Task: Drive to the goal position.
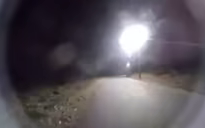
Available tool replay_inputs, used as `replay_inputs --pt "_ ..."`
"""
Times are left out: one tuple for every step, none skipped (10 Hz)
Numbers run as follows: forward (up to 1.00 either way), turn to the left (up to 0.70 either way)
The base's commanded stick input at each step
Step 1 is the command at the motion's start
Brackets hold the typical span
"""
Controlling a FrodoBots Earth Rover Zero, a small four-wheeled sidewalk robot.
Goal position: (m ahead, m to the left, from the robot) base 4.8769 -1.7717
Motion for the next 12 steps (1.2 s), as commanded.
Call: replay_inputs --pt "1.0 -0.09" --pt "1.0 -0.1" --pt "1.0 -0.11" --pt "1.0 -0.12" --pt "1.0 -0.13" --pt "1.0 -0.14" --pt "1.0 -0.15" --pt "1.0 -0.14" --pt "1.0 -0.12" --pt "1.0 -0.11" --pt "1.0 -0.1" --pt "1.0 -0.08"
